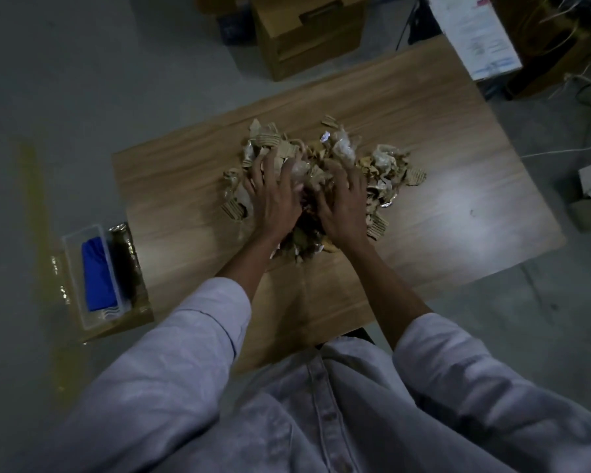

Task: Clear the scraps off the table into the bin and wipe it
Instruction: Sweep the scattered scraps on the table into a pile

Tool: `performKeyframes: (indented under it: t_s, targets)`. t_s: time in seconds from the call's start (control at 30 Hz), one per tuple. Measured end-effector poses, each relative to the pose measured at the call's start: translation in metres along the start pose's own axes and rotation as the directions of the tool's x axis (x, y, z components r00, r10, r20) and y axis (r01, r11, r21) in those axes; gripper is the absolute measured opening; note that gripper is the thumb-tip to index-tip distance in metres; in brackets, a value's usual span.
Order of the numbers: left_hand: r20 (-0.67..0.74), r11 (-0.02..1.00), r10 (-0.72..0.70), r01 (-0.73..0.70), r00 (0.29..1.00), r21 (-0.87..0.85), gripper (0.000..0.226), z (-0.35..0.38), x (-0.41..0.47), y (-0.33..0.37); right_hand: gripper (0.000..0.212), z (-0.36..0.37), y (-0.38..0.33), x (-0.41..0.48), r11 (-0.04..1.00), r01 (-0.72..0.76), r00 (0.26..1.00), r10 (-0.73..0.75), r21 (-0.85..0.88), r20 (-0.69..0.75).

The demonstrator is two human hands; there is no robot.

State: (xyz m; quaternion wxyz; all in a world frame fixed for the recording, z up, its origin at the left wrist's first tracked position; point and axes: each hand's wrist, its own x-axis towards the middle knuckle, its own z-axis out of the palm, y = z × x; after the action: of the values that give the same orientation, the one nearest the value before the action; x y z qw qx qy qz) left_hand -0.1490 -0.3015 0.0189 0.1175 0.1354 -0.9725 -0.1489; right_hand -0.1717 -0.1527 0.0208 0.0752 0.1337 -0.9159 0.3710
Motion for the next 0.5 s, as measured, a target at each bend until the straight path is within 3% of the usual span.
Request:
performKeyframes:
  t_s: [0.07,0.2,0.37,0.5]
  targets:
    - [0.170,0.997,0.044,-0.054,0.985,0.057,0.057,0.012,0.004,-0.004,0.048,0.012,0.007,0.001,0.994,0.006,0.996,0.004,-0.113,0.085]
    - [0.401,0.964,0.079,-0.172,0.913,0.202,0.066,0.043,-0.002,-0.015,0.050,0.039,0.024,-0.010,0.987,-0.004,0.966,0.046,-0.160,0.256]
    - [0.396,0.979,0.059,-0.131,0.916,0.158,0.063,0.041,-0.001,-0.012,0.050,0.035,0.028,-0.004,0.984,-0.012,0.952,0.064,-0.175,0.298]
    - [0.331,0.990,0.097,-0.125,0.939,0.063,0.058,0.023,-0.003,-0.007,0.044,0.007,0.027,-0.004,0.996,-0.007,0.989,0.020,-0.090,0.147]
